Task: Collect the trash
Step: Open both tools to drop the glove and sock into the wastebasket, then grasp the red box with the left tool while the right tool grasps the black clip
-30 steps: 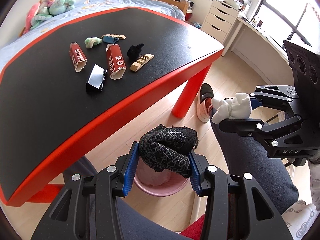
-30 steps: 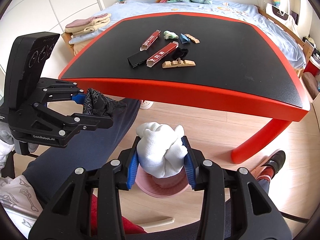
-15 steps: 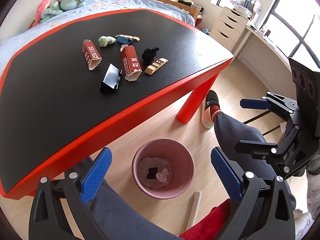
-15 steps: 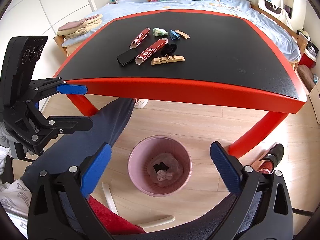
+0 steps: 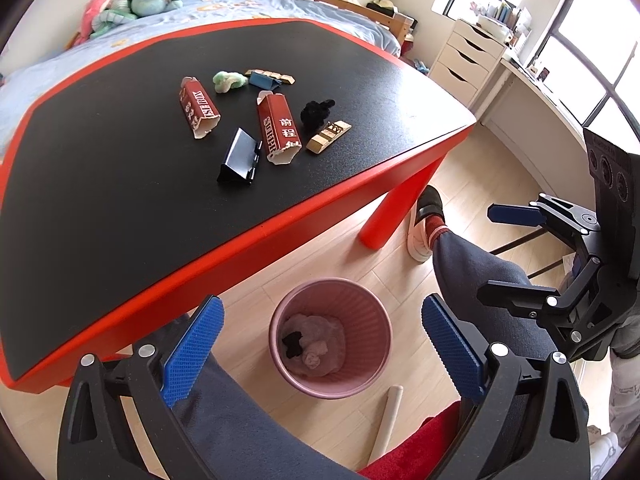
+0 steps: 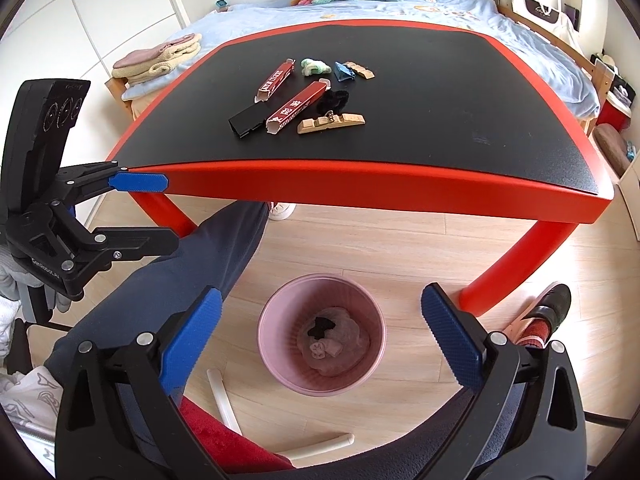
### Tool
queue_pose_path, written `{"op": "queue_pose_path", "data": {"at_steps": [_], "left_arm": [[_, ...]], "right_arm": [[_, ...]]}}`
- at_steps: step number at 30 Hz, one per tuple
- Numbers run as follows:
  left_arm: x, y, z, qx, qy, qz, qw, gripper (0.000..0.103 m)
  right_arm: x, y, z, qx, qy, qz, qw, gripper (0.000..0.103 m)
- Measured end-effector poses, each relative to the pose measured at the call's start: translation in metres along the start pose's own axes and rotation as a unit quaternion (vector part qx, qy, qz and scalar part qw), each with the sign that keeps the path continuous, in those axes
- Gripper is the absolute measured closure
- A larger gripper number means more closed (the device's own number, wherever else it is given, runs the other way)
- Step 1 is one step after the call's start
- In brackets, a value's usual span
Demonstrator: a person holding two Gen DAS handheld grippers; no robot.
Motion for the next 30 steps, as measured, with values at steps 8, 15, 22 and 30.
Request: {"op": "queue_pose_path", "data": {"at_steps": [8,15,22,30], "left_arm": [[-0.013,0.015,0.014,0.018,0.007,0.008,0.9998,0.008],[-0.029,0.044,0.029,0.037,0.024,0.019,0.9988,0.008],[-0.05,0.077,0.028,0.04,0.049,0.038,0.9973,0.008],[-0.078,0.116,0.003,0.015,0.076,0.066,0.9948,0.008]], "right_arm": [[0.001,0.016,0.006,0.013,0.002,0.0,1.0,0.005],[0.006,0.049,0.013,0.032,0.002,0.013,0.999,0.005],[0.013,0.094,0.013,0.044,-0.002,0.031,0.999,0.005],[0.022,0.136,-0.004,0.04,-0.005,0.05,0.998,0.005]]}}
Point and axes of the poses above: each gripper's, at about its wrist camera, not at the fingertips, and z roughly against the way its jaws point, x to its right, y to its top, the point moved 1 cm from there along -z, roughly the way its jaws point, and after that the axes turned 5 degrees about -x, right-handed, at the moved point
